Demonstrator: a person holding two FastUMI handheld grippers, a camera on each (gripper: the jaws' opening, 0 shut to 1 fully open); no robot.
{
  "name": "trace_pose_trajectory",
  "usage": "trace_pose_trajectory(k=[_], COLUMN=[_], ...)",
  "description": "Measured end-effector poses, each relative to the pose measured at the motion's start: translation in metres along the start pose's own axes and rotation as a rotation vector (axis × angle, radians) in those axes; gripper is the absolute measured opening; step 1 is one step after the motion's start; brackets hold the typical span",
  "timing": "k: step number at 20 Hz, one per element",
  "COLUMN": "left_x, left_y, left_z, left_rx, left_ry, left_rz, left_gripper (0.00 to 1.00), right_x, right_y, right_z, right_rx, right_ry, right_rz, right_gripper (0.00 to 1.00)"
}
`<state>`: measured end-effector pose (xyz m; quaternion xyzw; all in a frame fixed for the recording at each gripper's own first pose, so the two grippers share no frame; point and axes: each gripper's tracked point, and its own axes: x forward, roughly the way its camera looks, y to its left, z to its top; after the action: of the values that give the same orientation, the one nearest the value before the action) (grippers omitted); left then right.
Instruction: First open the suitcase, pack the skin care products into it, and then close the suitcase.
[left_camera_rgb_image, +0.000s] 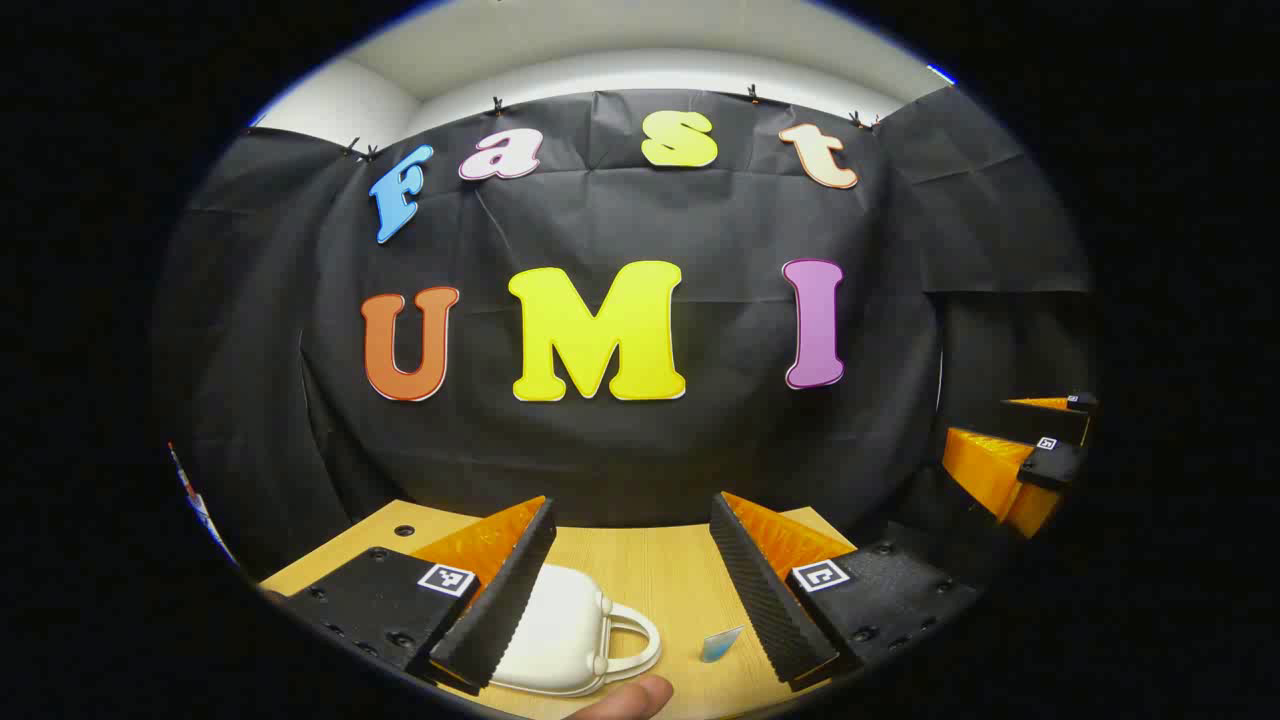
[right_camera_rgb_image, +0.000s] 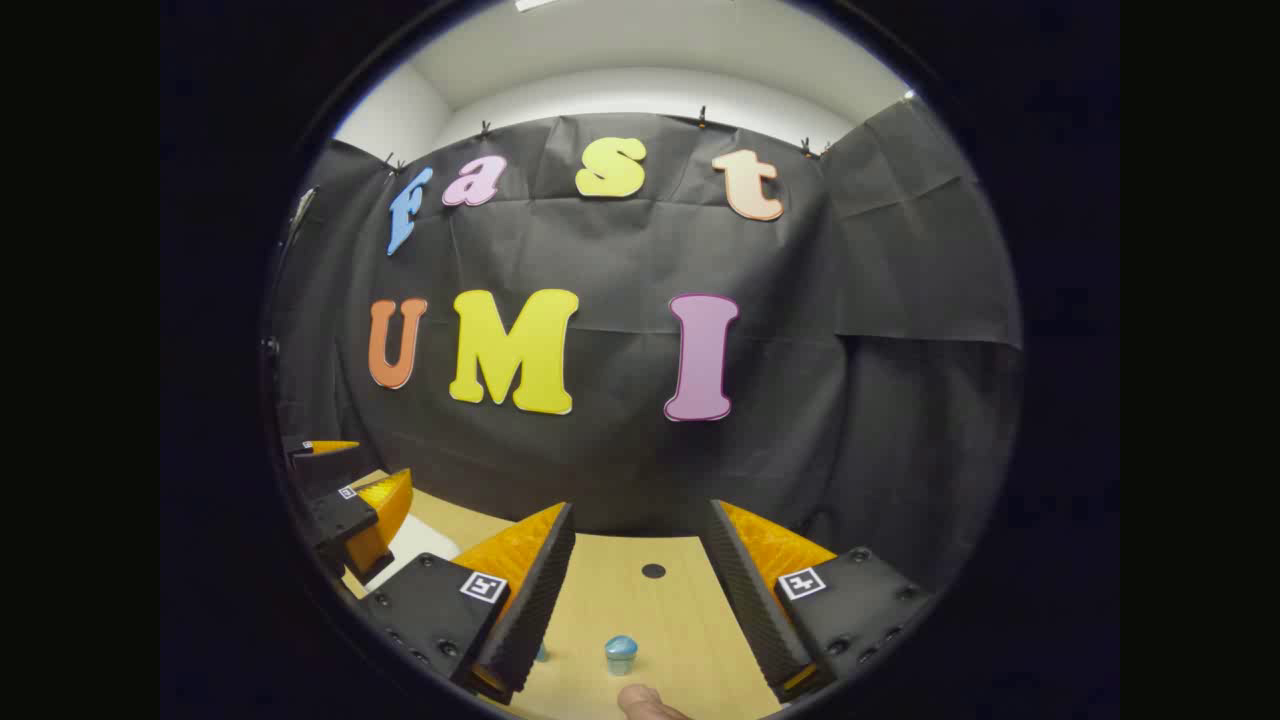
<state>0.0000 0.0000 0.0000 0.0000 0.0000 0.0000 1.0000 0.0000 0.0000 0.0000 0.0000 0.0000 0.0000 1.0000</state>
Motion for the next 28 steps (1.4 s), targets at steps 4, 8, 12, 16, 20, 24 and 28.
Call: trace_pose_trajectory(k=[4,8,12,16,20,24,28], left_x=[-0.003,-0.004,-0.004,-0.004,0.006,0.019,0.023], left_y=[-0.004,-0.003,-0.005,0.0,0.01,0.022,0.024], left_z=[0.002,0.001,-0.005,-0.005,-0.022,-0.06,-0.107], left_rx=[0.001,0.0,-0.024,-0.036,-0.062,-0.018,0.13], left_ry=[-0.009,-0.007,0.019,0.017,0.038,0.106,0.164], left_rz=[-0.022,-0.018,-0.022,-0.009,0.02,0.054,0.045], left_gripper=[0.99,0.99,0.99,0.99,0.99,1.0,0.99], right_x=[0.004,0.004,0.004,0.006,0.008,0.008,0.004], right_y=[0.0,0.009,0.016,0.024,0.019,0.001,-0.019], right_z=[0.002,-0.003,-0.006,-0.008,-0.017,-0.035,-0.055], right_rx=[-0.002,-0.016,-0.03,-0.045,-0.053,-0.066,-0.054], right_ry=[-0.003,0.009,0.016,0.018,0.03,0.059,0.101], right_rz=[0.0,0.027,0.047,0.072,0.068,0.034,0.003], right_gripper=[0.8,0.8,0.8,0.8,0.8,0.8,0.8])
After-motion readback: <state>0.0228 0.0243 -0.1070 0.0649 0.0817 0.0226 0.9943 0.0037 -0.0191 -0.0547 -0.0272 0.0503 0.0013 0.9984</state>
